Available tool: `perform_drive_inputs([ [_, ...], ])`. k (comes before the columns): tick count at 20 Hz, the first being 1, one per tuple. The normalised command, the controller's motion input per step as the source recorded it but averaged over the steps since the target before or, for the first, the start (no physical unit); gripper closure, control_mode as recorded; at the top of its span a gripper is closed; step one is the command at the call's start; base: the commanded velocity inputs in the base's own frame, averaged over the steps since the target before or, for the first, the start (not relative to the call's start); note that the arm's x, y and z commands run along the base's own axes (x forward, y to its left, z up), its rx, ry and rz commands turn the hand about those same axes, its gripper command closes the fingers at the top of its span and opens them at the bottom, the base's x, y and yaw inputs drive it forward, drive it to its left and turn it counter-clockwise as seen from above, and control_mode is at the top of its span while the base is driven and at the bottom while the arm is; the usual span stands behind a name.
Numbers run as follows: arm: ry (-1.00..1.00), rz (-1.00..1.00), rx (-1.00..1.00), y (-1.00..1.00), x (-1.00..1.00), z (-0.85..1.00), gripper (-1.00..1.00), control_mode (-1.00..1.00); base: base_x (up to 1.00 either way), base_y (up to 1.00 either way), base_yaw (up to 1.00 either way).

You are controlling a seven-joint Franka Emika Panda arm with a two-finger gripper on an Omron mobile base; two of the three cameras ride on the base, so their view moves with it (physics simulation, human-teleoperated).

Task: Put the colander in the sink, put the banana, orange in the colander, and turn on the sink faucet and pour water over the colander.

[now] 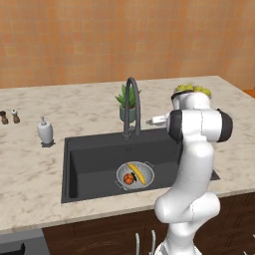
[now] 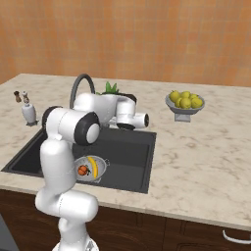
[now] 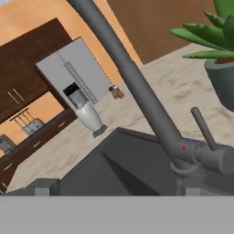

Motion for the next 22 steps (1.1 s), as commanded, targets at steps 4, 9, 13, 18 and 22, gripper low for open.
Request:
perform_drive_inputs([
  [4, 0.0, -0.07, 0.0, 0.07, 0.53, 0.0, -1.0, -1.0, 0.0, 0.0, 0.0],
  [9, 0.0, -0.08, -0.01, 0.0, 0.43, -0.1, -1.0, -1.0, 0.0, 0.0, 0.0],
  [13, 0.03, -0.08, -0.04, 0.03, 0.34, -0.26, -1.0, -1.0, 0.0, 0.0, 0.0],
  [18, 0.04, -0.06, -0.05, 0.13, 0.25, -0.28, -1.0, -1.0, 0.0, 0.0, 0.0],
  [22, 0.07, -0.04, -0.03, 0.17, 0.21, -0.17, -1.0, -1.0, 0.0, 0.0, 0.0],
])
